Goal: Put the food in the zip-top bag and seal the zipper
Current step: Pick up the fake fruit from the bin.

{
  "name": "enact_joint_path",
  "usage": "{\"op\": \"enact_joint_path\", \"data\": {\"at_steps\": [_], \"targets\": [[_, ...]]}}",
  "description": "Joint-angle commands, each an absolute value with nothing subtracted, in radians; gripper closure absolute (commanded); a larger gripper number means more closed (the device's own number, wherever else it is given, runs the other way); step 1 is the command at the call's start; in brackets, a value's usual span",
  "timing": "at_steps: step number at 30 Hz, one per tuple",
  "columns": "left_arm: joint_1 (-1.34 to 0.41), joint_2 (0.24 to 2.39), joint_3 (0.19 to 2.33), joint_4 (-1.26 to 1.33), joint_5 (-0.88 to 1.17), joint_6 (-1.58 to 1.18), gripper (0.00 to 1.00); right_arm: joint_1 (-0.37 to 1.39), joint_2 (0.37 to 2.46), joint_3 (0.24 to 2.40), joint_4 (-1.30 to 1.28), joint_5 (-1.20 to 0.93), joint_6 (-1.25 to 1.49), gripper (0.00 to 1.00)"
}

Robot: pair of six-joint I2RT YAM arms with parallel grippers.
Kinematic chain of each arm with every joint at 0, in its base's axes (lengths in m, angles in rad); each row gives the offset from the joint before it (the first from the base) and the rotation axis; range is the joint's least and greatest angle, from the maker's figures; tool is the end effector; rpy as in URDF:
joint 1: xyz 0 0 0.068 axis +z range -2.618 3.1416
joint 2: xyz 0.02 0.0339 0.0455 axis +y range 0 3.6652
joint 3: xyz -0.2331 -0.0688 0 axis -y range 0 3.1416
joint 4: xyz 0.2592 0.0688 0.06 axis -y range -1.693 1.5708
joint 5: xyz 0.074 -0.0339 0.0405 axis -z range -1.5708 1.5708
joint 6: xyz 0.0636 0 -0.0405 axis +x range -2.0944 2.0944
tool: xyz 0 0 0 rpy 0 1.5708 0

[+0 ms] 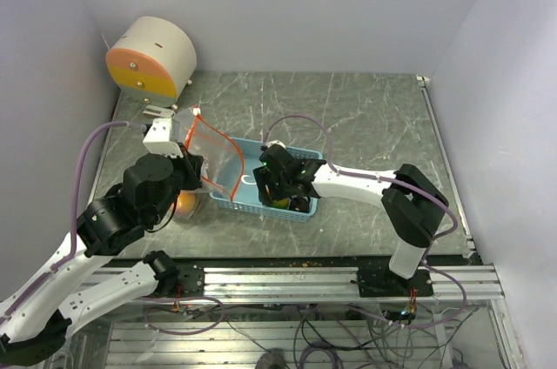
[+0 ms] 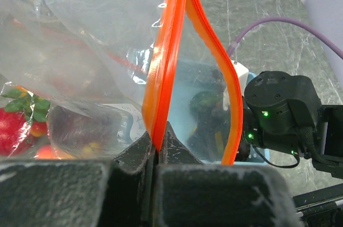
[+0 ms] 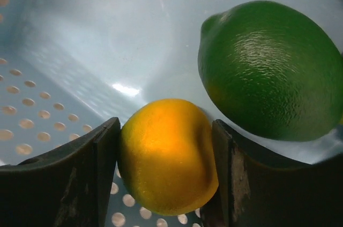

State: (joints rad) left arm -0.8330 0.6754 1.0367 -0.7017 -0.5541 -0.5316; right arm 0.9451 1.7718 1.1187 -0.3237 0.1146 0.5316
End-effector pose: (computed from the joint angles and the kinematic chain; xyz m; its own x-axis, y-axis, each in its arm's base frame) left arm 0.1459 -0.1107 0.3642 -0.3434 -0.2630 -0.9016 0.1410 0.9347 -0.3264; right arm 0.2317 0.3083 0.1184 -0.8076 -0.2578 -0.5305 -0.4158 0.8867 0.2020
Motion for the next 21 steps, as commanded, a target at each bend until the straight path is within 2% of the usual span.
{"op": "enact_joint_path", "data": {"at_steps": [1, 4, 7, 16, 21], "targets": [[-0.834, 0.665, 1.050, -0.697, -0.569, -0.524, 0.93, 0.947, 1.827, 1.135, -0.338, 0.070, 0.521, 0.45], [-0.834, 0.675, 1.051, -0.699, -0.567, -0.523, 0.93, 0.945, 1.830, 1.145, -0.337, 0.083, 0.519, 0.70], [-0.834, 0.683, 1.052, -0.697, -0.562, -0.522, 0.93, 0.946, 1.773, 1.155, -0.336, 0.116, 0.512, 0.85], [-0.834, 0.688, 1.023, -0.678, -0.552, -0.533, 0.93, 0.936, 1.376, 1.079, -0.109, 0.125, 0.455, 0.94], [-0.834, 0.698, 1.015, -0.671, -0.541, -0.537, 0.93, 0.933, 1.224, 1.017, 0.152, -0.092, 0.426, 0.94]]}}
